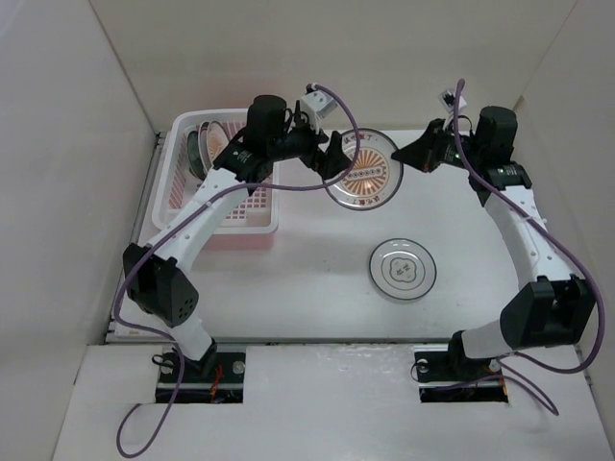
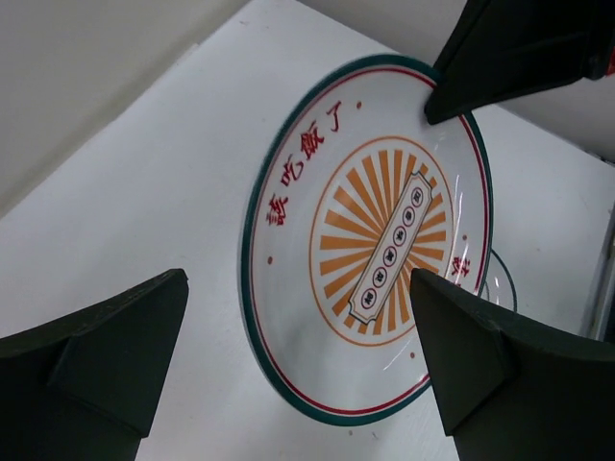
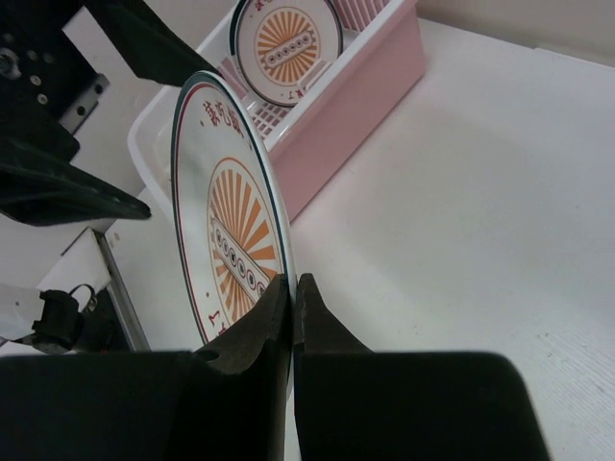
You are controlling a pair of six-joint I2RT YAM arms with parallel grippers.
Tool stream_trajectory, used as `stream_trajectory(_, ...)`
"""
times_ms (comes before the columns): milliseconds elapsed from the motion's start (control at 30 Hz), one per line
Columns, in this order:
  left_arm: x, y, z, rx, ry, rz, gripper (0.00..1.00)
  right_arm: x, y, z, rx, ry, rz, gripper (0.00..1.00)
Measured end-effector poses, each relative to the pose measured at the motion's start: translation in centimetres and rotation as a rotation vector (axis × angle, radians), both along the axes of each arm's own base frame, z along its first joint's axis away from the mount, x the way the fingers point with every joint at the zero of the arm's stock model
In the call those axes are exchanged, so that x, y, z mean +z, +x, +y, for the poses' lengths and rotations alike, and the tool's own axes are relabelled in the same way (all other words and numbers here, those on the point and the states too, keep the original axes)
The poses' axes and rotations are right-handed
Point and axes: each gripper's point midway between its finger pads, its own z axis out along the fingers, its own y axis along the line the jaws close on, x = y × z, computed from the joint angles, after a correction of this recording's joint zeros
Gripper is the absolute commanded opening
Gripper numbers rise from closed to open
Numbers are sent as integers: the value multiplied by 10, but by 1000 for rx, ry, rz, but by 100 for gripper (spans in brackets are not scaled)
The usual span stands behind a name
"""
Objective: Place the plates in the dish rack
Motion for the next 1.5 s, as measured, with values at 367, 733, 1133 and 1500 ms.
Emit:
stream_trajectory(367, -31, -12, -15, -133, 32, 91, 30, 8, -3, -4, 3, 6, -25, 0)
stream_trajectory(733, -21, -17, -14, -152, -42, 106, 0, 14, -5, -6, 38, -18, -118, 100)
stream_trajectory(1133, -2, 50, 67, 490, 39, -89, 0, -3, 25, -29, -207, -37, -14, 100)
stream_trajectory(1500, 40, 54, 221, 1182, 118, -485, 0, -29, 38, -36, -274, -48, 72, 100)
